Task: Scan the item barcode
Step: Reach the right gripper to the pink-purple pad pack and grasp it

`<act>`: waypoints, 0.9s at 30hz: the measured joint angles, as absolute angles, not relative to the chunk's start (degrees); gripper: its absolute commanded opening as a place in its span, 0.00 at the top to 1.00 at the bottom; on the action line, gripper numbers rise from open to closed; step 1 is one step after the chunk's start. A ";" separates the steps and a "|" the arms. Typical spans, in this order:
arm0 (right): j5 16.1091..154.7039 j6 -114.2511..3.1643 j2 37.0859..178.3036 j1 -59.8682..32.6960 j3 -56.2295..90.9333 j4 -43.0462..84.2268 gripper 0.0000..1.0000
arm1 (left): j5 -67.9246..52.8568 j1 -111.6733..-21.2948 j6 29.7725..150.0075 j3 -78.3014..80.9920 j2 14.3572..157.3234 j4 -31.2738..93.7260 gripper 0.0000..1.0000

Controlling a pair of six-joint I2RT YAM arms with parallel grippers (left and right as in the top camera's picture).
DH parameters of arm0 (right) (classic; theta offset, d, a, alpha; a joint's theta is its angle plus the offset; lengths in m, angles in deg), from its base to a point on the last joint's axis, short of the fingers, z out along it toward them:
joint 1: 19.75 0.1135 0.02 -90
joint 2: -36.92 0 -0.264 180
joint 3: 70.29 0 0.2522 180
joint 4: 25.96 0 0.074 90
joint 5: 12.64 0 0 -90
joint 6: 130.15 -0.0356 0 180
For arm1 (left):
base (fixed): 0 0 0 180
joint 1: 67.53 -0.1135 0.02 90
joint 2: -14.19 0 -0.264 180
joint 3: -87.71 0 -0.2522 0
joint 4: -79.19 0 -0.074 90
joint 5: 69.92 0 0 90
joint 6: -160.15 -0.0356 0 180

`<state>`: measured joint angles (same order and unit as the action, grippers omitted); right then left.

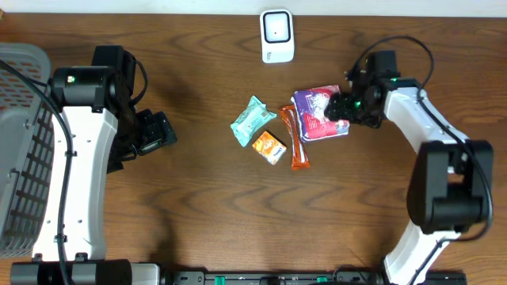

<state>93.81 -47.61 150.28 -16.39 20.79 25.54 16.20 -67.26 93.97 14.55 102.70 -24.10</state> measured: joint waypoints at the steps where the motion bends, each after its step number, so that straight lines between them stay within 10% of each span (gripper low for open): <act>1: 95.01 -46.30 151.77 -16.39 20.82 25.41 0.58 | 16.20 -67.26 93.97 14.55 102.70 -24.10 0.02; 3: 97.66 -44.90 154.20 -16.39 21.23 25.43 0.99 | 16.20 -67.26 93.97 14.53 102.70 -24.10 0.02; 12: 93.29 -45.86 154.76 -16.48 28.03 38.41 0.99 | 16.20 -67.26 93.97 14.53 102.70 -24.13 0.02; 27: 29.35 -68.55 145.96 -6.47 35.59 58.44 0.92 | 16.20 -67.26 93.97 14.53 102.70 -24.10 0.02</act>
